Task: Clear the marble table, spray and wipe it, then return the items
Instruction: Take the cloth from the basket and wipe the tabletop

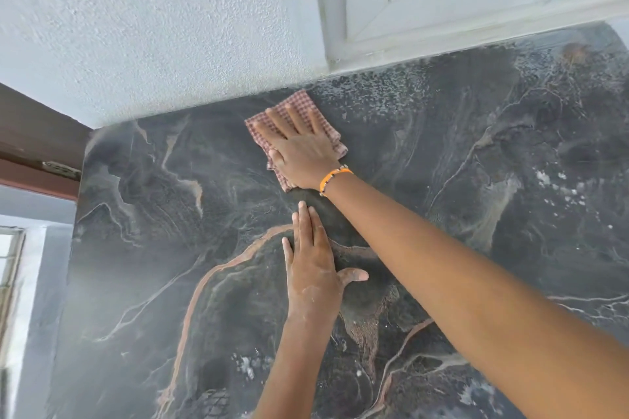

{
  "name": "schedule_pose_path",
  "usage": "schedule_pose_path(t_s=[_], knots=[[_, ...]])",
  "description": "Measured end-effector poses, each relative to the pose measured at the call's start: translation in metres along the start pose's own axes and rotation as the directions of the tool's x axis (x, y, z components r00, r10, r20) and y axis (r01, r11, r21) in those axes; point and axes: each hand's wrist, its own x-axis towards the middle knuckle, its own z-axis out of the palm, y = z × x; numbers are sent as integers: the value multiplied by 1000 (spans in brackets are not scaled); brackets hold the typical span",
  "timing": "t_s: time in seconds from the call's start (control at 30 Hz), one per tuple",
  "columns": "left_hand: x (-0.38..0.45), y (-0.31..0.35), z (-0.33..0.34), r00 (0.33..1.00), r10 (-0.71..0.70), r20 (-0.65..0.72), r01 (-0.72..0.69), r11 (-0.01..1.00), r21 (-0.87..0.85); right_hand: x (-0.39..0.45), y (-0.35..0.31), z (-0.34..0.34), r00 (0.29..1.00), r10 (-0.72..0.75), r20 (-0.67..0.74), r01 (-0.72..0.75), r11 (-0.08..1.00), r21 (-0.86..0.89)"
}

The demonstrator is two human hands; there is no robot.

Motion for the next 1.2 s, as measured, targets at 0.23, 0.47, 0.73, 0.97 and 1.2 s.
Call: schedule_pose_path(t_s=[0.23, 0.47, 0.73, 0.97, 1.2], knots=[[1, 9, -7, 998, -30, 54, 30, 1000, -3, 12, 43, -14, 982, 112, -149, -114, 993, -6], [1, 12, -8, 996, -45, 75, 40, 997, 67, -55, 184, -42, 794, 545, -269, -536, 836, 112], [1, 11, -6, 999, -30, 35, 29, 999, 33, -102, 170, -31, 596, 764, -249, -742, 642, 193], [-2, 2, -3, 997, 52, -59, -57, 995, -84, -14, 59, -13, 843, 517, -147, -502, 855, 129], [-33, -23, 27, 987, 62, -147, -79, 990, -114, -5, -32, 11, 996, -80, 27, 80, 997, -2]])
